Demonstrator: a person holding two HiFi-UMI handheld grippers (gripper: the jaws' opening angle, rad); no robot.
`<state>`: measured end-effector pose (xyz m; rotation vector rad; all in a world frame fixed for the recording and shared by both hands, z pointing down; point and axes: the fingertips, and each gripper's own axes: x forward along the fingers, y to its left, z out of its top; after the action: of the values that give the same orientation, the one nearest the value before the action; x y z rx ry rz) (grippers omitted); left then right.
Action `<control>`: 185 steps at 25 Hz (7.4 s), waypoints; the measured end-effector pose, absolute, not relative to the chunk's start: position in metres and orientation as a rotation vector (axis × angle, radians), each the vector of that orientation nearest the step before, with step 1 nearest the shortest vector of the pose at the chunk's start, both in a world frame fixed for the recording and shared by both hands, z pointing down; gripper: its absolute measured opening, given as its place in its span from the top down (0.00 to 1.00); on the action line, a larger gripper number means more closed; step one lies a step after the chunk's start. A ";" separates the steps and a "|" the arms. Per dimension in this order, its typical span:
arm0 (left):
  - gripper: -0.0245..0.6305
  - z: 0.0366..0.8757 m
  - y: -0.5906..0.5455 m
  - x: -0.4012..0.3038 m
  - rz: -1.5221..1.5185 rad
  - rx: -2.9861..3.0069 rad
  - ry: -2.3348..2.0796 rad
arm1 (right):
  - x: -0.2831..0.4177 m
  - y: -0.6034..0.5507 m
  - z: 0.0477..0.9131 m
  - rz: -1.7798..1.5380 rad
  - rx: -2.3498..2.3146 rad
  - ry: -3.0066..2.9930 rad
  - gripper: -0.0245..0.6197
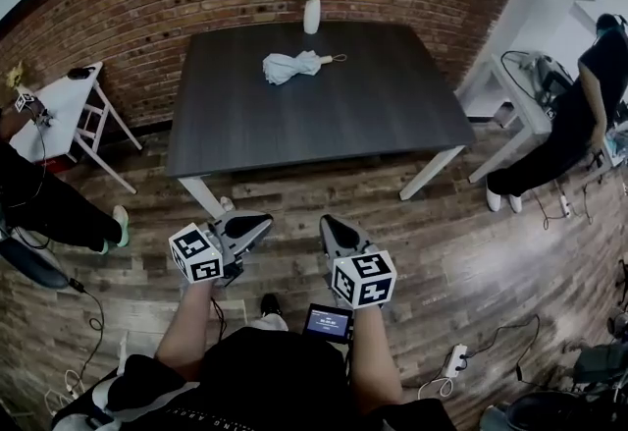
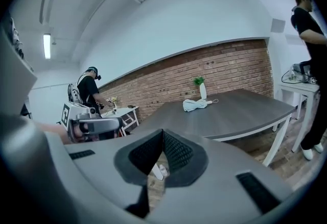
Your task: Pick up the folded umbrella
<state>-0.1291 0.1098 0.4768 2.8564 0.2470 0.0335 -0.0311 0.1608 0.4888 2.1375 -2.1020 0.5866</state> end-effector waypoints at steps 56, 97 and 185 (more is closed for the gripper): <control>0.96 0.522 -0.112 0.084 0.299 2.885 0.023 | 0.168 -0.073 0.505 0.746 1.994 -2.254 0.95; 0.96 0.522 -0.257 0.146 0.326 2.888 0.208 | 0.218 -0.218 0.512 0.796 2.065 -2.158 0.95; 0.96 0.582 -0.357 0.231 0.221 2.616 -0.344 | 0.230 -0.448 0.710 0.123 0.183 -1.996 0.45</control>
<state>0.2313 -0.3565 0.5821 2.6160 -0.3436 0.2210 0.2303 -0.4483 0.7101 0.1831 -1.9955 0.1232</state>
